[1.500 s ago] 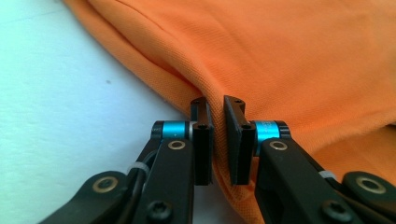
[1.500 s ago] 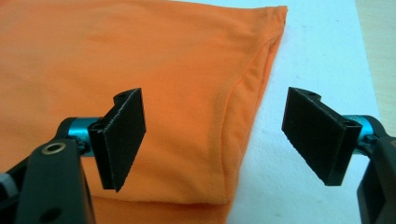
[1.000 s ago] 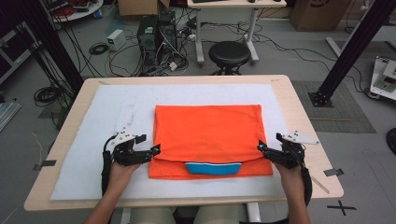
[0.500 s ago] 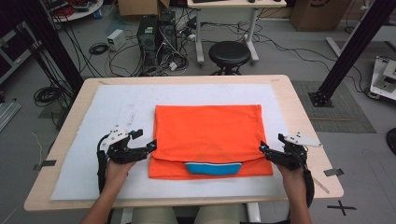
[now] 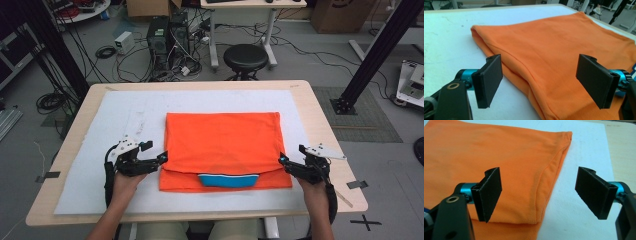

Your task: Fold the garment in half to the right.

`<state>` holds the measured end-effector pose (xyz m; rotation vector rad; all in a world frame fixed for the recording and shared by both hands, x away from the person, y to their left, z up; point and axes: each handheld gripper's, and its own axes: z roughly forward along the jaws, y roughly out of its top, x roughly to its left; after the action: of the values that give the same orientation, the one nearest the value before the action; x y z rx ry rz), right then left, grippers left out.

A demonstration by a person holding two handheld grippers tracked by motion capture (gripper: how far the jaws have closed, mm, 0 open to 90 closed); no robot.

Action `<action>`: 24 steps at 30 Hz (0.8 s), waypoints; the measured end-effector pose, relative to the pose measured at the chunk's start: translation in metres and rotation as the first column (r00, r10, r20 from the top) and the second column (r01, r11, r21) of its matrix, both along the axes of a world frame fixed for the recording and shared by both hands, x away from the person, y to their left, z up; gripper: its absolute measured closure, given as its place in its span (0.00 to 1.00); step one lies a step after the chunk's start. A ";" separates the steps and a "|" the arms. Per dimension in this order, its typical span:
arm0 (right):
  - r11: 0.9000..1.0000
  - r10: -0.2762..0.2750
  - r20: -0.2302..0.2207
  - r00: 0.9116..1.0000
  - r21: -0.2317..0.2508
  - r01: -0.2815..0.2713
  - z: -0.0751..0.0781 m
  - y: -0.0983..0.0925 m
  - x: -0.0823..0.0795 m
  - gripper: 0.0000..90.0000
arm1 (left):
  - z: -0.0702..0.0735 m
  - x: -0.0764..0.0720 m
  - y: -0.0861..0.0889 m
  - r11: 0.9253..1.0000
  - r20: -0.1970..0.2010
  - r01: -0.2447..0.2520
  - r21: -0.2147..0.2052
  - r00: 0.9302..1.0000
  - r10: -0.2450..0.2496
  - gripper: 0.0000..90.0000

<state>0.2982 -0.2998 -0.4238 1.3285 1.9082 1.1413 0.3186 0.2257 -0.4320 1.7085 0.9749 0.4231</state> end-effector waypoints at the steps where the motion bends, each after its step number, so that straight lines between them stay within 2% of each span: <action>1: 1.000 0.001 0.001 1.000 -0.001 -0.001 0.000 0.000 0.000 0.24 | -0.001 0.000 0.000 1.000 -0.017 0.000 0.000 1.000 0.000 0.24; 3: 1.000 -0.005 0.002 1.000 0.016 0.005 0.000 0.000 0.001 0.24 | -0.002 -0.001 -0.002 1.000 -0.057 -0.006 0.014 0.998 0.007 0.24; 5: 1.000 -0.004 0.005 1.000 0.028 0.003 0.000 0.000 0.001 0.24 | -0.004 -0.004 -0.003 0.999 -0.077 -0.009 0.037 0.997 0.012 0.25; 8: 1.000 0.008 -0.001 1.000 0.017 -0.008 -0.001 0.003 0.002 0.24 | -0.007 -0.004 -0.007 0.999 -0.128 -0.013 0.053 0.992 0.020 0.27; 10: 1.000 0.015 -0.005 1.000 0.013 -0.015 -0.002 0.004 0.003 0.24 | -0.009 -0.004 -0.010 0.995 -0.145 -0.022 0.095 0.989 0.035 0.38; 12: 1.000 0.017 -0.006 1.000 0.010 -0.017 -0.002 0.005 0.004 0.24 | -0.012 -0.004 -0.013 0.990 -0.170 -0.039 0.135 0.984 0.062 0.40; 15: 1.000 0.012 -0.010 1.000 0.011 -0.012 -0.003 0.005 0.004 0.24 | -0.017 -0.003 -0.013 0.985 -0.188 -0.050 0.163 0.979 0.081 0.47; 18: 1.000 0.014 -0.013 1.000 0.010 -0.014 -0.004 0.005 0.005 0.24 | -0.018 -0.003 -0.014 0.985 -0.198 -0.052 0.167 0.976 0.085 0.54; 21: 1.000 0.020 -0.015 1.000 0.010 -0.020 -0.004 0.007 0.005 0.24 | -0.019 -0.005 -0.018 0.985 -0.205 -0.033 0.172 0.976 0.068 0.60; 24: 0.999 0.032 -0.015 0.999 0.012 -0.031 -0.003 0.011 0.006 0.24 | -0.019 -0.008 -0.023 0.977 -0.186 -0.019 0.211 0.981 0.059 0.65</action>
<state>0.3044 -0.2892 -0.4267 1.3208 1.9424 1.1626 0.3110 0.2030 -0.4506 1.9495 1.1372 0.4034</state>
